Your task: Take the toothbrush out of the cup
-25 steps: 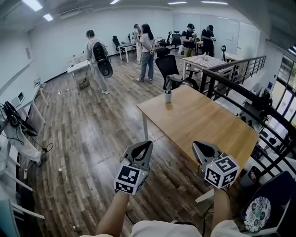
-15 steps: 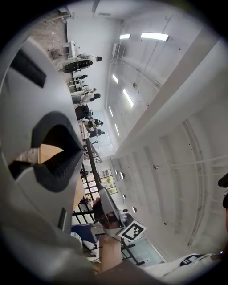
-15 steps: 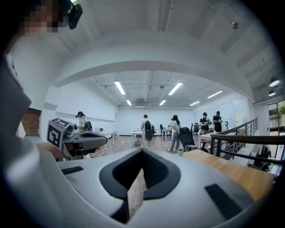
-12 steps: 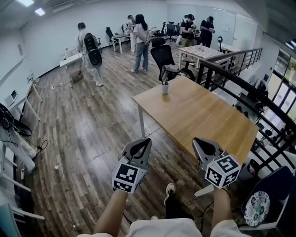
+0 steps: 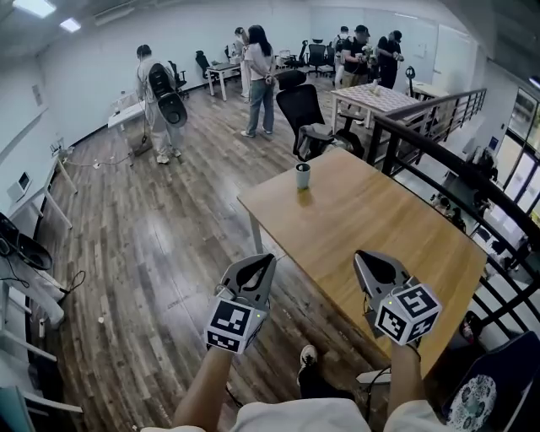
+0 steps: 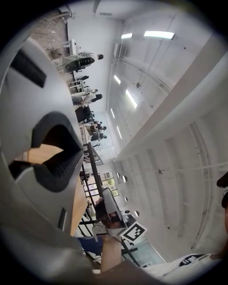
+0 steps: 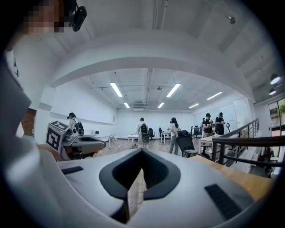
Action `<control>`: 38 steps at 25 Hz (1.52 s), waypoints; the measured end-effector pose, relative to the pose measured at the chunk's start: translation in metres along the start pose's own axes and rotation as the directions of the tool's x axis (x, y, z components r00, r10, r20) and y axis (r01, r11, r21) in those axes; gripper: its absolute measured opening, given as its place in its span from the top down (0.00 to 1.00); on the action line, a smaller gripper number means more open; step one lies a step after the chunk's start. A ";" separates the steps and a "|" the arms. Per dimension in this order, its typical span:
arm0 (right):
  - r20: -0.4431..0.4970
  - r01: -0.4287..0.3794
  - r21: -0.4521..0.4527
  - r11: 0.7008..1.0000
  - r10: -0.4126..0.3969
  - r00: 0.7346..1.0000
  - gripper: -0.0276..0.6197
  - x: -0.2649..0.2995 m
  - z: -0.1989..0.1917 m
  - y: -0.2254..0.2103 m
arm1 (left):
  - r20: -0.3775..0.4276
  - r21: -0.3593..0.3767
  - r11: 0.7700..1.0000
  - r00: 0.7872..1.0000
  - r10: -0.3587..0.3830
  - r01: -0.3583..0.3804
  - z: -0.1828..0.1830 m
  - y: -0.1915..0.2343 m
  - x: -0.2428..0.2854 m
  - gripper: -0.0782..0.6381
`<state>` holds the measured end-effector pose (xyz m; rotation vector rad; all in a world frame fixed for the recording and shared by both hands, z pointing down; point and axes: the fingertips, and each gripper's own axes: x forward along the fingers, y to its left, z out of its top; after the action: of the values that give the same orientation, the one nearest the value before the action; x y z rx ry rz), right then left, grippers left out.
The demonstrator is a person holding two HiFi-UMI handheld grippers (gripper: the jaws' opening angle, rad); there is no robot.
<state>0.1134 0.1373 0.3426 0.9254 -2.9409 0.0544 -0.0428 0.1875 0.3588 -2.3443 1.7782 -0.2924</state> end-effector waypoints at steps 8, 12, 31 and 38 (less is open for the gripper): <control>-0.022 -0.010 0.043 0.999 0.011 1.000 0.97 0.072 0.016 -0.085 | 0.002 -0.002 1.000 1.000 0.027 -0.027 0.017 0.046 0.094 0.88; -0.028 -0.022 0.063 0.998 0.024 0.999 0.97 0.096 0.020 -0.103 | -0.006 0.000 1.000 1.000 0.027 -0.027 0.020 0.060 0.120 0.88; -0.036 -0.068 -0.029 0.997 0.067 0.997 0.96 0.170 0.025 -0.172 | -0.046 -0.016 0.999 0.998 0.033 -0.034 -0.001 0.096 0.230 0.88; -0.020 -0.072 0.002 0.997 0.072 0.997 0.96 0.190 0.039 -0.189 | -0.061 -0.010 1.000 0.998 0.024 -0.024 0.002 0.107 0.250 0.88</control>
<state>0.0650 -0.1280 0.3194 0.8144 -2.9555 0.0676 -0.0759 -0.0820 0.3399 -2.3438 1.8385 -0.3547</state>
